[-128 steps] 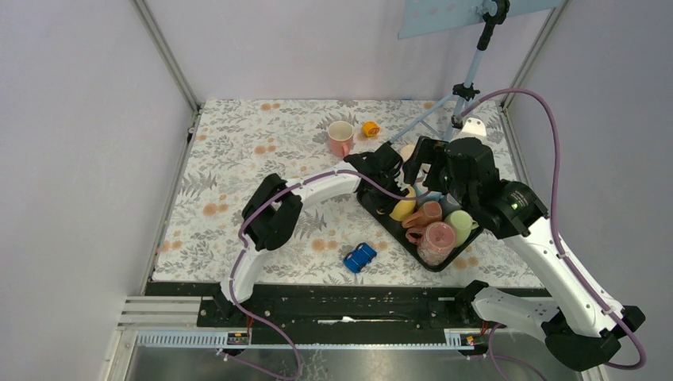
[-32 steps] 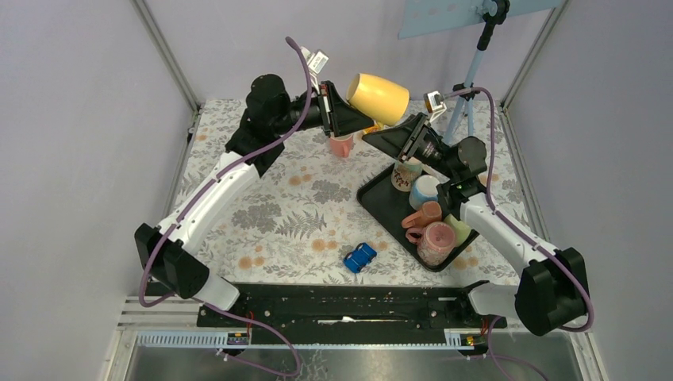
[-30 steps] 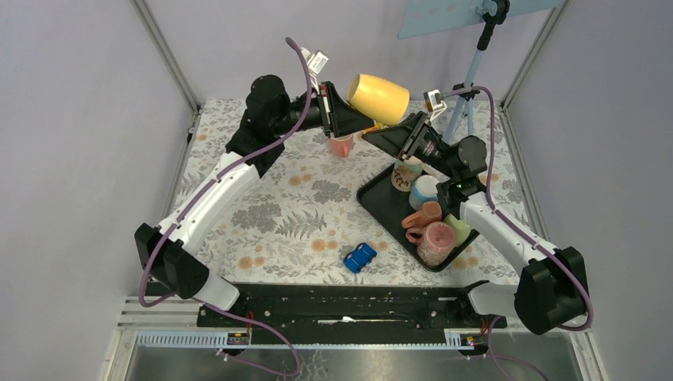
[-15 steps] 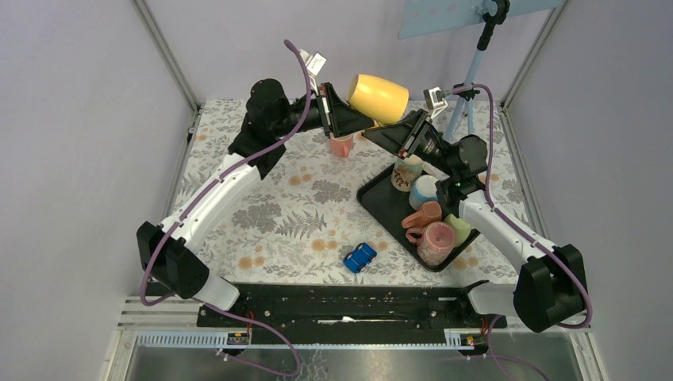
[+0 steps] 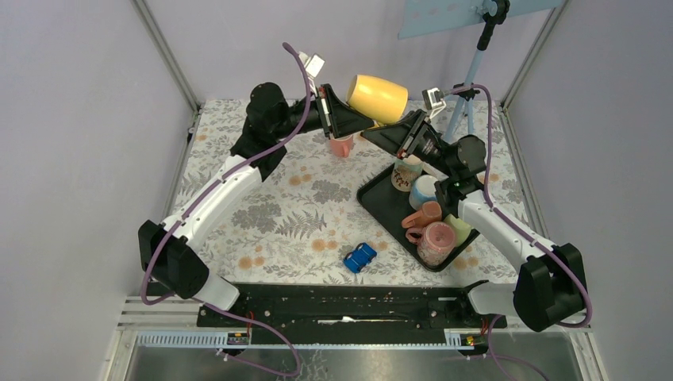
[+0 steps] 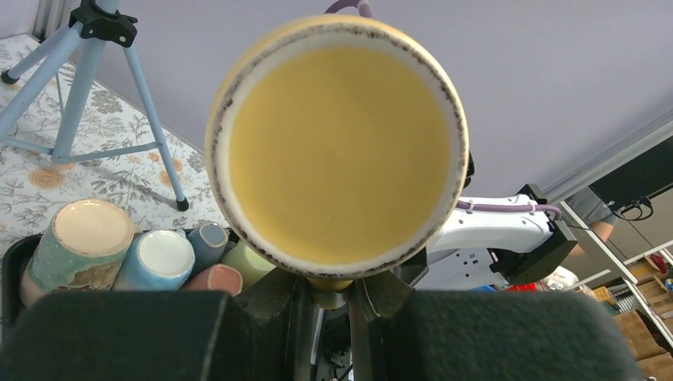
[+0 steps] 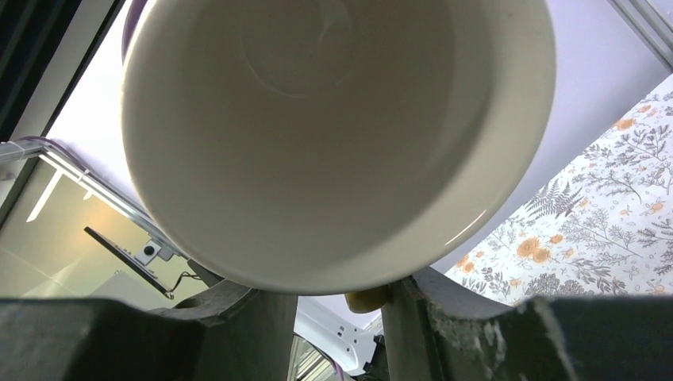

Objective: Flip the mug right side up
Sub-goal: Turn over the cup on the tray.

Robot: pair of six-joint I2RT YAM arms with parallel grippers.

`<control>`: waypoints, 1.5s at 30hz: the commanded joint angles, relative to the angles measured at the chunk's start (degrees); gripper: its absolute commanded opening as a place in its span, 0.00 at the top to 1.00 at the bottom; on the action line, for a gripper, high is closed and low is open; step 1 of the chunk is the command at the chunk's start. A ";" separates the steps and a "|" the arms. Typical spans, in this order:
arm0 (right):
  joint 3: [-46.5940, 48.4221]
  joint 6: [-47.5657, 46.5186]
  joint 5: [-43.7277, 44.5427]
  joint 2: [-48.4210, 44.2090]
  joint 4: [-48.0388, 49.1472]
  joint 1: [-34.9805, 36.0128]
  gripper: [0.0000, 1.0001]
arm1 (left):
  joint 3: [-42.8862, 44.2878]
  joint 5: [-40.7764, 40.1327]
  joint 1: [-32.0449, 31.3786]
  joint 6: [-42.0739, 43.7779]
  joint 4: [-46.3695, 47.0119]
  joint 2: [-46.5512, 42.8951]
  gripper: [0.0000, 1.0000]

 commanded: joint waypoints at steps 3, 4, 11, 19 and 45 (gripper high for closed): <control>1.55 -0.85 1.13 0.00 2.71 0.95 0.57 | 0.13 -0.25 0.05 -0.39 8.56 -3.60 1.00; 1.70 -0.82 1.14 0.07 2.68 0.99 0.59 | 0.01 -0.30 0.04 -0.43 8.67 -3.68 1.00; 2.07 -1.41 1.74 0.32 1.65 1.43 0.72 | -0.67 -0.07 0.02 -0.48 9.18 -3.73 1.00; 3.03 -6.00 3.07 -0.87 -4.59 1.86 1.00 | -3.20 -0.30 0.05 1.53 7.33 -5.42 1.00; 26.82 -41.54 32.44 5.96 -68.46 10.50 1.00 | -13.02 -31.05 1.49 22.51 -28.05 -21.95 0.01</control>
